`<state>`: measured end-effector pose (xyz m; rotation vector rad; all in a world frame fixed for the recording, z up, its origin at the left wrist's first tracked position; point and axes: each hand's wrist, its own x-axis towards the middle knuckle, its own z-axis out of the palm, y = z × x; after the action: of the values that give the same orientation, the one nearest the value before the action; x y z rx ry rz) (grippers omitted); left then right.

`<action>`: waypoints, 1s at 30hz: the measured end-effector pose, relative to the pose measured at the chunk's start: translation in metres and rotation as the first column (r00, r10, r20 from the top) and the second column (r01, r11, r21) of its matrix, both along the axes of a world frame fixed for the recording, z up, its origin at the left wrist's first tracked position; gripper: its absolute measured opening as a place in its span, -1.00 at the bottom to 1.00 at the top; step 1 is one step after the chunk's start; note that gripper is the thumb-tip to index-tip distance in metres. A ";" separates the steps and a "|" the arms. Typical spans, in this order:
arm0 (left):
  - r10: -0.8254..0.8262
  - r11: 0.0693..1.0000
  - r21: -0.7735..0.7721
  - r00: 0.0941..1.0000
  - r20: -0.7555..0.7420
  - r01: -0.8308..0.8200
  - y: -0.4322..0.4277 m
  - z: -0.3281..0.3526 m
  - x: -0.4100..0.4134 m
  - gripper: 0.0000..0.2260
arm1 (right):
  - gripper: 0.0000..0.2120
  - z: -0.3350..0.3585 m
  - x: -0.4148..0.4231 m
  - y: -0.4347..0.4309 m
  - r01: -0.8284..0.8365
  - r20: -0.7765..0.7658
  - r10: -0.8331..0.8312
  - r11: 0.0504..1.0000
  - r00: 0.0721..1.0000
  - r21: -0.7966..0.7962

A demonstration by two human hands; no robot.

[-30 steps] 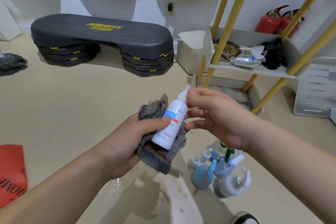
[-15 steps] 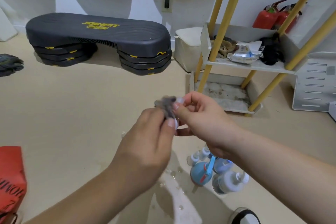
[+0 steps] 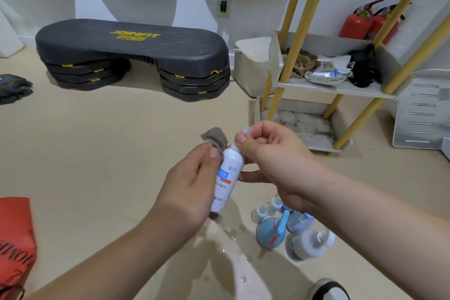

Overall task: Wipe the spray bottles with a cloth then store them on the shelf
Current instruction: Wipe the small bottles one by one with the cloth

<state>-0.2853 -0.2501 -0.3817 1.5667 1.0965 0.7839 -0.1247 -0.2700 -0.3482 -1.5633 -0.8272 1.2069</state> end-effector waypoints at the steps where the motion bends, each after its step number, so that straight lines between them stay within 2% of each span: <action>1: -0.056 0.966 0.250 0.997 -0.046 0.065 -0.005 -0.003 0.000 -0.70 | -0.87 -0.001 0.000 0.000 0.017 -0.005 -0.017 1.000 1.000 -0.010; 2: -0.097 0.911 0.391 0.989 -0.110 0.133 -0.011 -0.006 0.000 -0.71 | -0.89 -0.002 0.001 0.000 0.036 -0.007 -0.036 0.999 0.999 -0.022; 3: -0.116 0.885 0.424 0.974 -0.194 0.190 -0.014 -0.008 -0.001 -0.63 | -0.93 -0.002 0.001 0.001 0.051 -0.004 -0.051 0.998 0.999 -0.033; 5: -0.124 0.907 0.367 0.965 -0.233 0.205 -0.011 -0.015 -0.002 -0.51 | -0.94 -0.002 0.002 0.001 0.075 0.010 -0.075 0.997 0.997 -0.035; 7: -0.127 0.967 0.211 0.987 -0.100 0.146 -0.004 -0.017 -0.003 -0.60 | -0.91 0.001 0.002 0.002 0.095 0.011 -0.095 0.995 0.995 -0.019; 8: -0.105 0.994 0.046 0.994 0.018 0.104 0.000 -0.013 -0.001 -0.66 | -0.84 0.001 0.002 0.002 0.102 0.006 -0.102 0.995 0.995 -0.019; 10: -0.021 0.952 -0.297 0.983 0.181 0.075 0.008 -0.006 0.000 -0.73 | -0.76 0.003 0.004 0.001 0.080 -0.015 -0.081 0.996 0.997 -0.049; 11: 0.004 0.915 -0.395 0.974 0.225 0.087 0.010 -0.005 0.000 -0.74 | -0.75 0.005 0.005 0.001 0.045 -0.019 -0.047 0.996 0.999 -0.072; 13: 0.021 0.870 -0.478 0.962 0.273 0.116 0.011 -0.002 0.000 -0.73 | -0.77 0.010 0.010 0.001 -0.056 -0.026 0.053 0.993 0.998 -0.104; 16: 0.028 0.859 -0.497 0.960 0.279 0.119 0.011 0.003 -0.001 -0.73 | -0.78 0.014 0.015 0.000 -0.192 -0.080 0.185 0.977 0.979 -0.097; 18: 0.028 0.862 -0.493 0.961 0.277 0.116 0.012 0.005 0.000 -0.74 | -0.81 0.012 0.015 0.000 -0.209 -0.084 0.202 0.974 0.976 -0.082; 20: 0.038 0.907 -0.419 0.979 0.200 0.050 0.011 0.004 0.000 -0.75 | -0.78 0.008 0.014 0.000 -0.174 -0.090 0.166 0.981 0.982 -0.090; 21: 0.030 0.954 -0.298 0.991 0.128 0.010 0.009 0.003 0.000 -0.75 | -0.76 0.006 0.013 0.000 -0.148 -0.097 0.138 0.984 0.986 -0.102; 22: 0.004 0.995 -0.104 0.999 0.049 0.001 0.005 -0.001 -0.002 -0.72 | -0.75 0.004 0.013 0.000 -0.127 -0.108 0.114 0.985 0.988 -0.118; 23: -0.052 0.992 0.113 0.998 -0.044 0.056 -0.001 -0.006 -0.002 -0.66 | -0.79 0.003 0.011 0.000 -0.109 -0.116 0.094 0.986 0.989 -0.128; 24: -0.101 0.951 0.277 0.984 -0.148 0.139 -0.009 -0.010 -0.002 -0.58 | -0.88 0.002 0.011 0.000 -0.099 -0.123 0.082 0.986 0.989 -0.134; 25: -0.116 0.907 0.370 0.963 -0.243 0.203 -0.016 -0.014 -0.001 -0.52 | -0.94 0.003 0.010 -0.001 -0.082 -0.129 0.064 0.987 0.990 -0.138; 28: -0.089 0.828 0.483 0.918 -0.386 0.283 -0.020 -0.028 -0.001 -0.47 | -0.76 0.001 0.008 -0.002 -0.033 -0.112 0.019 0.992 0.994 -0.125; 30: -0.097 0.874 0.425 0.943 -0.318 0.233 -0.009 -0.031 0.000 -0.53 | -0.79 0.001 0.008 -0.001 -0.008 -0.084 -0.002 0.993 0.996 -0.116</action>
<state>-0.2854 -0.2594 -0.4126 2.2050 1.0026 0.7453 -0.1168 -0.2708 -0.3470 -1.5931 -0.7156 1.3346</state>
